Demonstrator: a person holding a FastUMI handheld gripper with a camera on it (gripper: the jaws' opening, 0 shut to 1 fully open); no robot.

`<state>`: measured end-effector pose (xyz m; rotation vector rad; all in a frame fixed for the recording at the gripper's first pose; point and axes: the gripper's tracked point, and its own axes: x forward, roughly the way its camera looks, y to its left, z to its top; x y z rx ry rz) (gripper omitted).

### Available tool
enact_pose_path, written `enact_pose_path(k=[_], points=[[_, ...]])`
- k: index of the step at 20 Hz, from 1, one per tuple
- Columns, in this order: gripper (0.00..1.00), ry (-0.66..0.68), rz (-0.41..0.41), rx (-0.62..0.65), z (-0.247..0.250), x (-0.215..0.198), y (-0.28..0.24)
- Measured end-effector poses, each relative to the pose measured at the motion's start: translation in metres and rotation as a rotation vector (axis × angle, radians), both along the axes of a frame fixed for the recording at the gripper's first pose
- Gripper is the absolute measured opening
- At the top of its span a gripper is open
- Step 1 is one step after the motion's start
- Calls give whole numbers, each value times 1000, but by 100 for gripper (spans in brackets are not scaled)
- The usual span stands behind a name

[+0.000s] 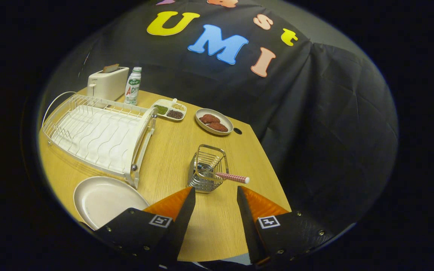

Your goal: Take the plate from the dish rack, then take the spoon from the basket and place it into the plate.

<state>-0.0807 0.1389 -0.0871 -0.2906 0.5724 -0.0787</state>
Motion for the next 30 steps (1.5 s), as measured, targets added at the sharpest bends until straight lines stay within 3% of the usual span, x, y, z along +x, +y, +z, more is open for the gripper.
enact_pose_path(k=[8, 13, 14, 15, 22, 24, 28, 30], points=[[71, -21, 55, 44, -6, 30, -43], [70, -20, 132, 103, -21, 48, -47], [59, -18, 152, 110, -23, 50, -46], [56, -15, 169, 111, -28, 54, -46], [56, -20, 274, 132, -42, 64, -45], [30, -28, 298, 136, -46, 69, -47], [24, -42, 356, 178, -37, 59, -37], [13, -51, 376, 170, -37, 60, -31]])
